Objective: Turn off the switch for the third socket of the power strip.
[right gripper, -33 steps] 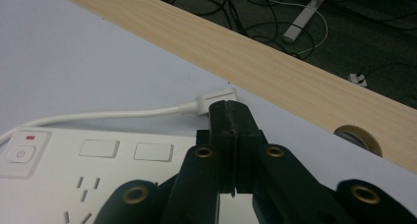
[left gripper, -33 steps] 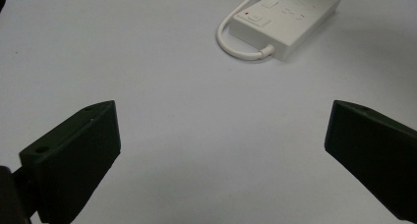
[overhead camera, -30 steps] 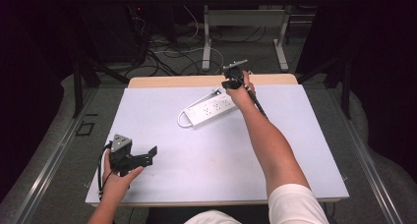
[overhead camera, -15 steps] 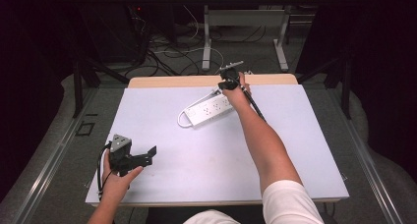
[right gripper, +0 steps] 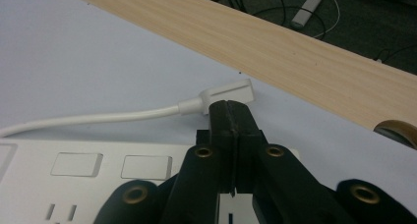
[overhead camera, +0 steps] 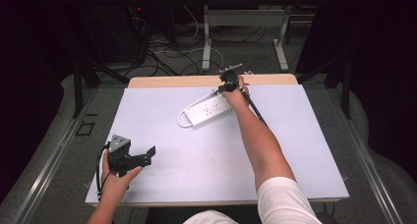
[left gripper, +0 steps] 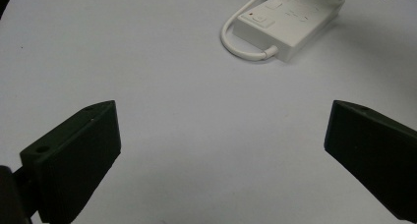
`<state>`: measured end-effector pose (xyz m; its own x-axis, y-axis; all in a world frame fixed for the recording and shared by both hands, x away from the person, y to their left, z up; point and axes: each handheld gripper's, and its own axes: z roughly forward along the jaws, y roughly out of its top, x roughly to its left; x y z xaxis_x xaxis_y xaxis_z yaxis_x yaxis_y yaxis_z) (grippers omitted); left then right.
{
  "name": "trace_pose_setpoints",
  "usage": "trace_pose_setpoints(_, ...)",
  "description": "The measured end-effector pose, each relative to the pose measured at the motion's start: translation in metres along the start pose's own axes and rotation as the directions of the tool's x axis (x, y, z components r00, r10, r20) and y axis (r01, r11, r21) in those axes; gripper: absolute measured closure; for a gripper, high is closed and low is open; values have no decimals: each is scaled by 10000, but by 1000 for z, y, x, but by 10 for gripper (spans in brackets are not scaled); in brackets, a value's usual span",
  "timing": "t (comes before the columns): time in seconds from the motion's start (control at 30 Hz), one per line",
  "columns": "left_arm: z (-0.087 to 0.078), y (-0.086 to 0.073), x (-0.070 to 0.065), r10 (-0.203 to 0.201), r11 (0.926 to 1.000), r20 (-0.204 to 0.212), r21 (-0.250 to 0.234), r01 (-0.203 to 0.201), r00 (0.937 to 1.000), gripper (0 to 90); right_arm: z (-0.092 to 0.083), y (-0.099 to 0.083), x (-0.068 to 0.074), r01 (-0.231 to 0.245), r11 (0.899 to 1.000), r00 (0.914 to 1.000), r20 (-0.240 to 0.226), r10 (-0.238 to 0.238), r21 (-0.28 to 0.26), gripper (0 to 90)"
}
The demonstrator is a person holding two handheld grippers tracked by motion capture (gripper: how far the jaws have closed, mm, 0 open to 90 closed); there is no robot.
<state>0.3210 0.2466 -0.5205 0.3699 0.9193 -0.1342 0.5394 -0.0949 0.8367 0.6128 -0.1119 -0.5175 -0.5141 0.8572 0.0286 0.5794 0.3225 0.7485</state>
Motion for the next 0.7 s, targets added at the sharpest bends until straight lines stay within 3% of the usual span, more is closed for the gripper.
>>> trace_pose_setpoints(0.2, 1, 0, -1, 24, 10000, 23, 27, -24, 10000, 6, 1, -3, -2, -287, 9985, 9995, 114, 282, 476, 900)
trace_pose_setpoints(0.47, 1, 0, 0, 19, 10000, 33, 30, -19, 10000, 6, 4, -5, -3, -392, 9983, 9992, 135, 386, 428, 900)
trace_pose_setpoints(0.7, 1, 0, 0, 25, 10000, 30, 42, -25, 10000, 7, 5, -8, -5, -427, 9966, 9987, 289, 408, 707, 900)
